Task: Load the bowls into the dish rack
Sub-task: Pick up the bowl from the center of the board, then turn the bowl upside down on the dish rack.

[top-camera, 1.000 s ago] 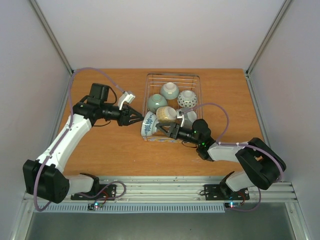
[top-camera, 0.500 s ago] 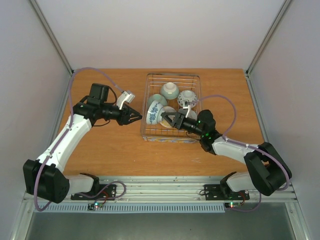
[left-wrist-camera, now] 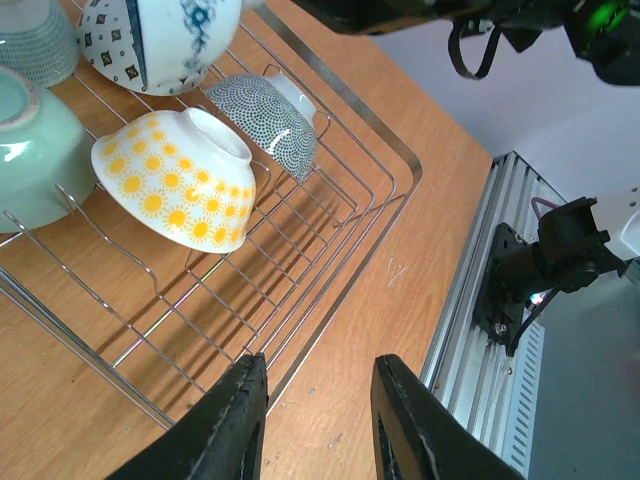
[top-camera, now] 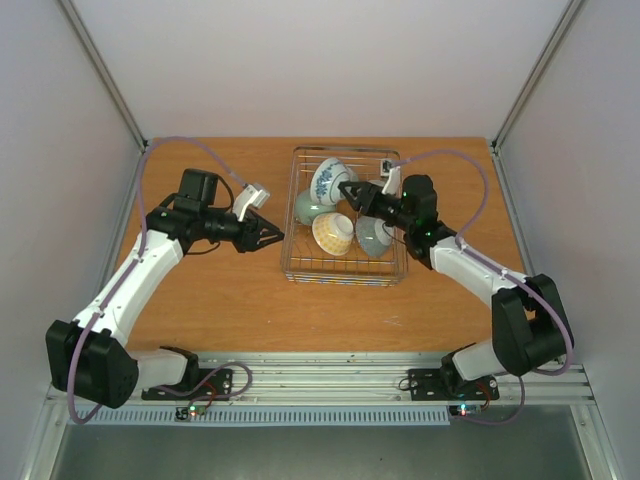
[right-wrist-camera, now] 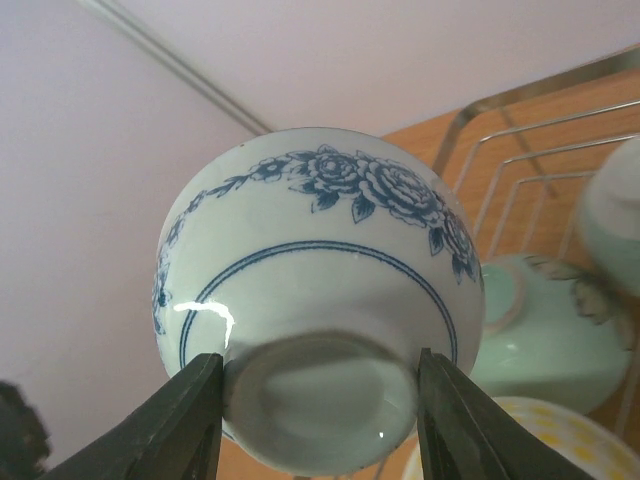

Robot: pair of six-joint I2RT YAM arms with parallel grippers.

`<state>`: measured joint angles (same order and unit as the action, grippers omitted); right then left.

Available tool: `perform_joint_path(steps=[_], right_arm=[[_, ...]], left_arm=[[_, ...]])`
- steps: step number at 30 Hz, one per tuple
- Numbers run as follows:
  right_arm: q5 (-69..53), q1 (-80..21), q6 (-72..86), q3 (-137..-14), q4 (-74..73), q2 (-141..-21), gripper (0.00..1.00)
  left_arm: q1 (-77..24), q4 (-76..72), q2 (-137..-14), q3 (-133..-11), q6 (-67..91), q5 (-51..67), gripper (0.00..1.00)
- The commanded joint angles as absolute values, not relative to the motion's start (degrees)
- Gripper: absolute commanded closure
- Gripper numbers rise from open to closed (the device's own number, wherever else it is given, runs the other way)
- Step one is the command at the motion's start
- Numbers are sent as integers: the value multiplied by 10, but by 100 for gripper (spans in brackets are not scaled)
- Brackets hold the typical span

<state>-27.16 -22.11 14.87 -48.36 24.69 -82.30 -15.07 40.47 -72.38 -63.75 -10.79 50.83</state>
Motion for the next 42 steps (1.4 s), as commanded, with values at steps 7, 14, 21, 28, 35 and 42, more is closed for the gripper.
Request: perform_joint_path(steps=[7,14,21,28,35,42], right_arm=[[-213,-203,45,-611,57,-857,99],[-213,-187,39,-634,33,-895,99],[-200,-177,16,-681,-26,-935,99],[-187,-174,-14,-722,-66,-967,99],[-180,-172,-37,-772,-129,-991,99],[-184,-171,-58,-807,-187,-1014,99]], left_arm=[[-147,388,-712,-626,-121,525,70],[-147,391,-710,-627,-122,528,70],[-147,392,-712,-627,-124,532,70],[-146,394,-712,-626,-126,532,69],[-146,399,-711,-630,-126,532,69],[-145,399,-711,-630,-125,533,70]])
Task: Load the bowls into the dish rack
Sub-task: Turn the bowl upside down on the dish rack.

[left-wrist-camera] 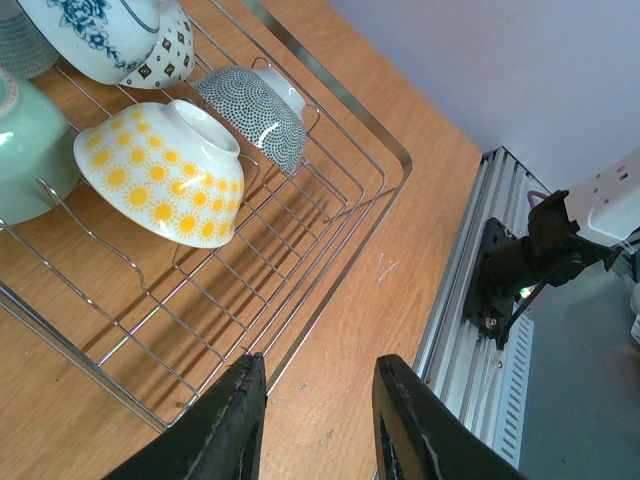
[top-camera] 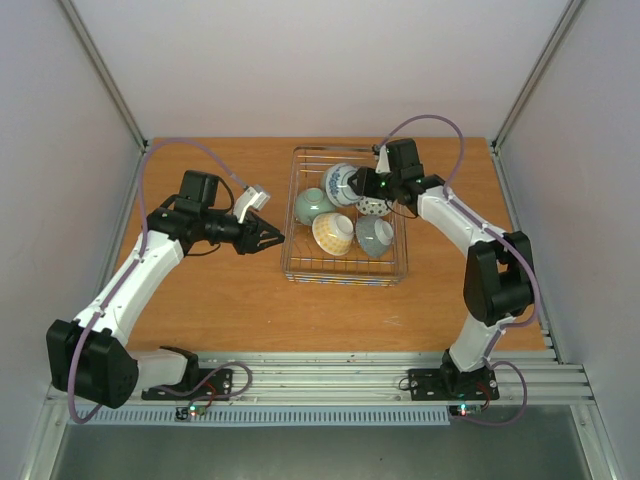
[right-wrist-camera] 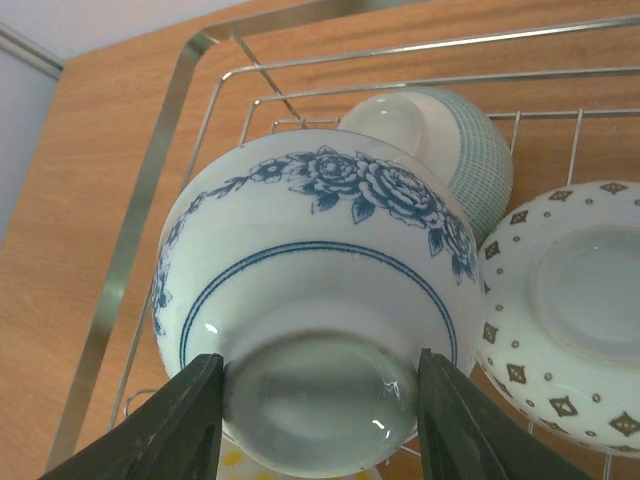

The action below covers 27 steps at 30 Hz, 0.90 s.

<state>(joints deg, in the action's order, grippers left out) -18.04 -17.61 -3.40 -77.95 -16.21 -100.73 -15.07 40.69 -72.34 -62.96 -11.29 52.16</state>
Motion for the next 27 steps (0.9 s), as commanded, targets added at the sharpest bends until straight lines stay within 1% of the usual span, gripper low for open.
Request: perform_joint_path(steps=[1,9,21,27], right_arm=[[-184,-171,-59,-810,-192,-1015,99],[-176,-171,-92,-832,-253,-1023,99],[-128,-171,-148,-958,-427,-1071,99],[-120,-174,-157,-967,-462,-1085,99]], left_arm=[[-145,399,-711,-630,-125,533,69],[-144,399,-711,-630,-125,534,69],[-141,399,-708,-630,-126,534,69],[-140,399,-708,-629,-126,534,69]])
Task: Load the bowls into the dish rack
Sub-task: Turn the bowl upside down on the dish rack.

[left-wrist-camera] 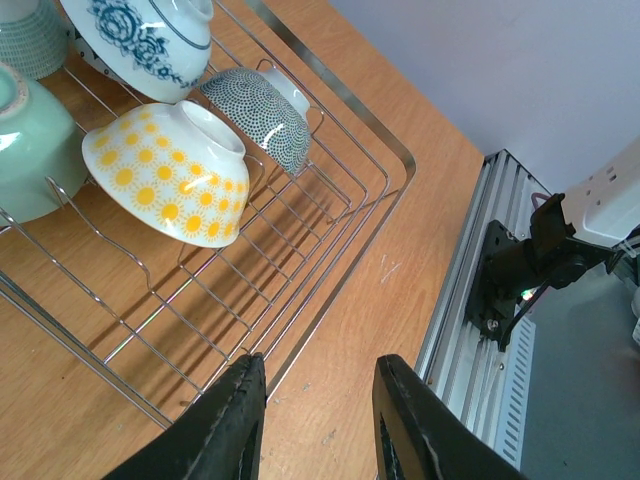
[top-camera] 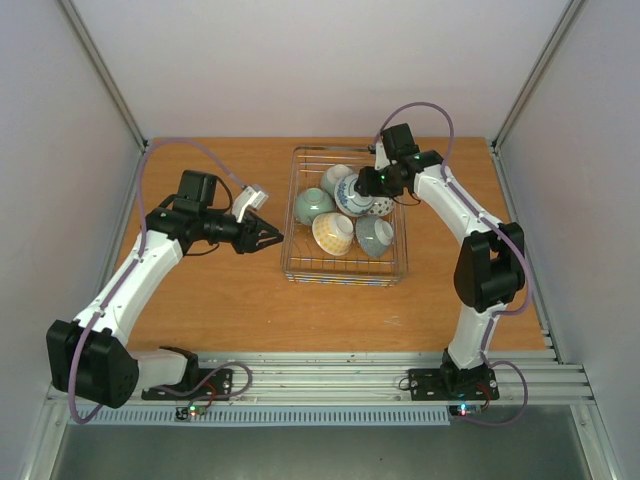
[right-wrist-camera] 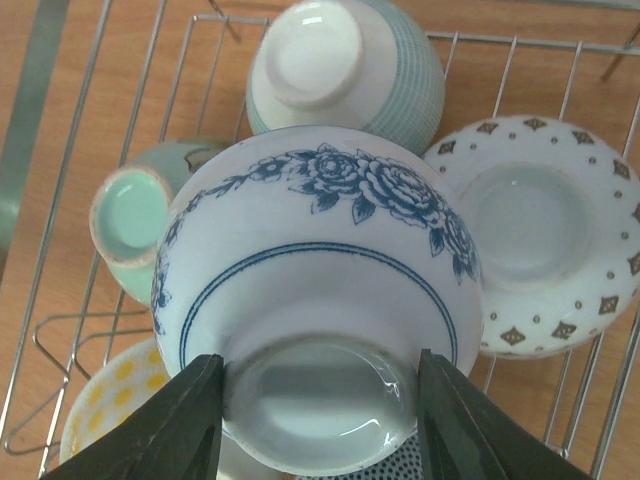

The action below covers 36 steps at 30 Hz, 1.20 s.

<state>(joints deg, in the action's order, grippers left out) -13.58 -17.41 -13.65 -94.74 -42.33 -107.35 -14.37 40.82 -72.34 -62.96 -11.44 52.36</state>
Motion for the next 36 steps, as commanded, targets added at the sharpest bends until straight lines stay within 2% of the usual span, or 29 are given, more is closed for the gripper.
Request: perform_joint_path(steps=[1,10,24,36], right_arm=[[-118,-176,-160,-968,-466,-1086,99],[-90,-202,-181,-998,-504,-1124,99],[66,-221,-193,-1055,-571,-1172,99],[82,-228,-214,-1099,-612,-1215,99]], left_arm=[[-139,400,-708,-629,-126,534,69],[-138,400,-706,-629,-126,535,69],[-132,401,-703,-629,-128,540,69],[-129,401,-701,-628,-128,540,69]])
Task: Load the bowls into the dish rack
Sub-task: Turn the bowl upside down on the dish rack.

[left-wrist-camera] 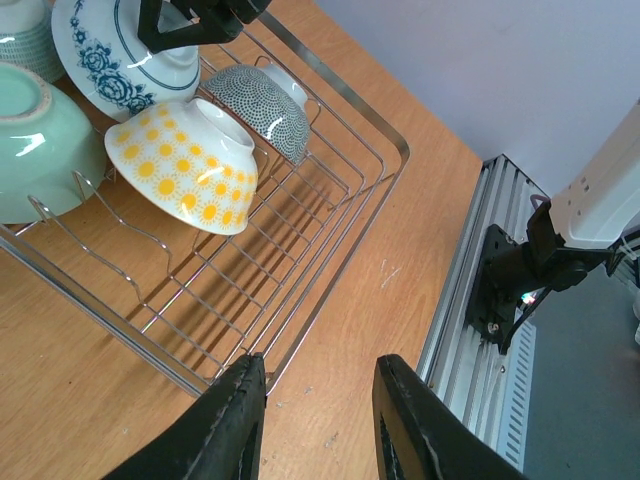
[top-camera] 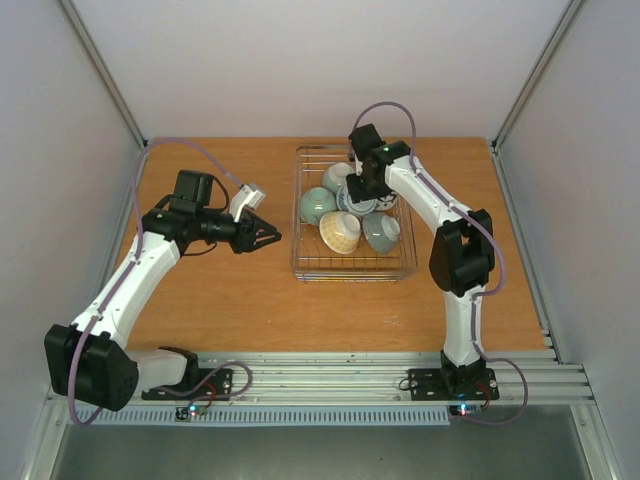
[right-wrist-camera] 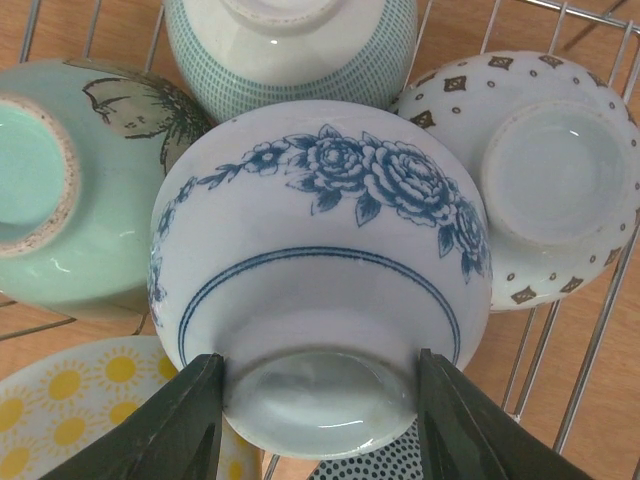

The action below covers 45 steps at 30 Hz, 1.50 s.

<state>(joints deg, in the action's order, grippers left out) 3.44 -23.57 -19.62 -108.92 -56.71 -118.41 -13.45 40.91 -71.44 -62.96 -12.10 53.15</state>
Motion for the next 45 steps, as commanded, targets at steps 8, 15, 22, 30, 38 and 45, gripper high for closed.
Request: perform_joint_path(steps=[8,15,22,30,38,45], right_arm=[[87,-244,-221,-1105,-617,-1233,99],[83,-258,-228,-1106,-620,-1239,99],[84,-269,-230,-1103,-626,-1248,99],[91,-274,-223,-1102,-624,-1245,83],[100,-274,-213,-1101,-605,-1229,48],[29,-275,-222,-1093,-570,-1204,45]], left_arm=[[-127,402,-700,-628,-129,543,69],[-127,401,-701,-627,-130,545,69],[-127,401,-701,-626,-131,547,69],[-127,402,-701,-625,-131,548,69],[-126,402,-700,-624,-133,551,69],[-125,402,-700,-623,-135,552,69]])
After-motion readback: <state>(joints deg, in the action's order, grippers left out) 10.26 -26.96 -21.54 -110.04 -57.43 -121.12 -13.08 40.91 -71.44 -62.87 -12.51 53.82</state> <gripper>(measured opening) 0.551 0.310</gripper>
